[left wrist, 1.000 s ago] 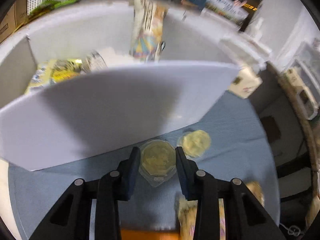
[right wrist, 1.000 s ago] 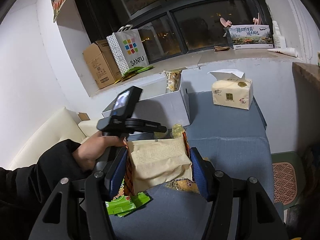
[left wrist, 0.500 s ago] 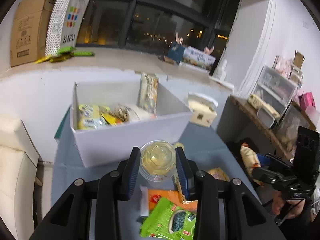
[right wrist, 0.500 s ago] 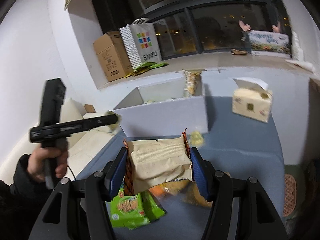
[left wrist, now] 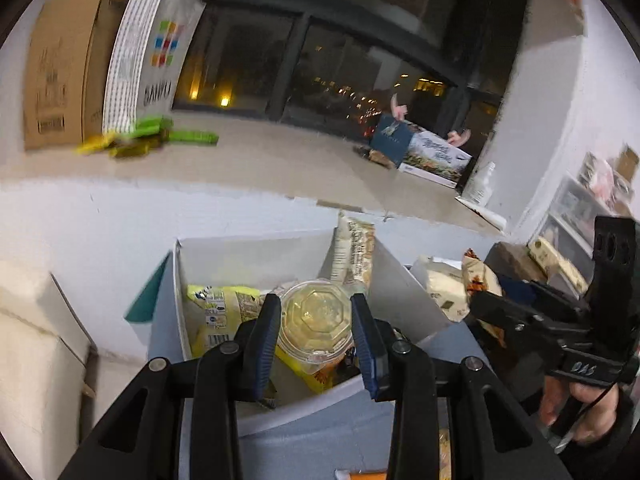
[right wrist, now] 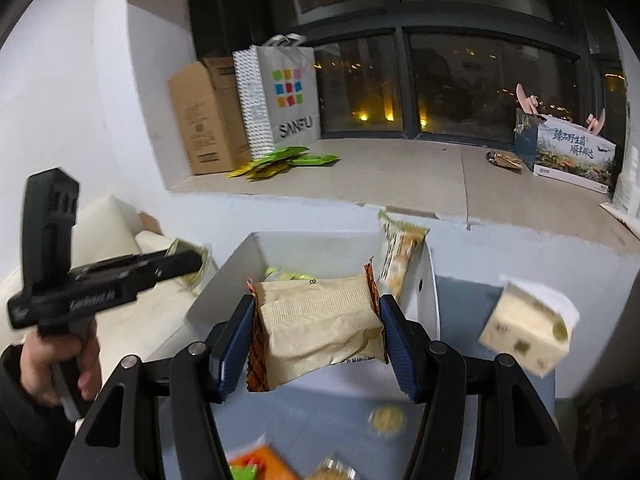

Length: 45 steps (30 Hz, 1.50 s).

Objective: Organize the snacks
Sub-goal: 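Carry the pastry bag and jelly cup over the white box and open both tools, then move both open tools back toward the remaining snacks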

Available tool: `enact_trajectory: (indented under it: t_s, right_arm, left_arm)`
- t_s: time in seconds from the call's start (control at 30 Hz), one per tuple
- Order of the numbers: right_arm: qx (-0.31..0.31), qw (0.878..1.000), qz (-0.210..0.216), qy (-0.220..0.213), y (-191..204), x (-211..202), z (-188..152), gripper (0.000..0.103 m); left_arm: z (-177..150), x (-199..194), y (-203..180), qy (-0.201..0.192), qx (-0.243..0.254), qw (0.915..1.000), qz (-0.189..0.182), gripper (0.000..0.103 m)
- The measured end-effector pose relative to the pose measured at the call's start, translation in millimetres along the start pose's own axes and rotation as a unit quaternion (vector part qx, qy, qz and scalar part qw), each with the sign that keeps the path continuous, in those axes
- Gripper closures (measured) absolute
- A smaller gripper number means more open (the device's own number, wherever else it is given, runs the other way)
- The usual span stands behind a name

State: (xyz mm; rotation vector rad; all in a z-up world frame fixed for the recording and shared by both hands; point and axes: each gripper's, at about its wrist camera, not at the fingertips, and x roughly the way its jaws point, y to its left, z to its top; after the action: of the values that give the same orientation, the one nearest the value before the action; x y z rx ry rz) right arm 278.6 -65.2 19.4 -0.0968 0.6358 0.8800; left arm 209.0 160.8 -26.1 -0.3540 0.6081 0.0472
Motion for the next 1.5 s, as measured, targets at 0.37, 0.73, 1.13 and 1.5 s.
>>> enact_trajectory:
  t_s: [0.37,0.73,1.13,1.5]
  right_arm:
    - [0.048,0.997,-0.015,0.062,-44,85,16,0.027]
    - [0.034,0.999,-0.003,0.040,-29,50,16,0.000]
    - [-0.054,0.997,0.052,-0.014,18,-79,-51,0.000]
    - [0.041,0.998,0.036,-0.026,1,-130,-169,0.000]
  left_arm:
    - [4,41,17,0.037,0.006,0.9971,0.066,0.000]
    - [-7,-11,-7,-0.002,0.041,0.9975,0.058,0.000]
    - [-89,-129,-56,-0.064,0.076,0.9951,0.000,0.000]
    - [-151,-139,-68,-0.038,0.093,0.9949,0.012,0.000]
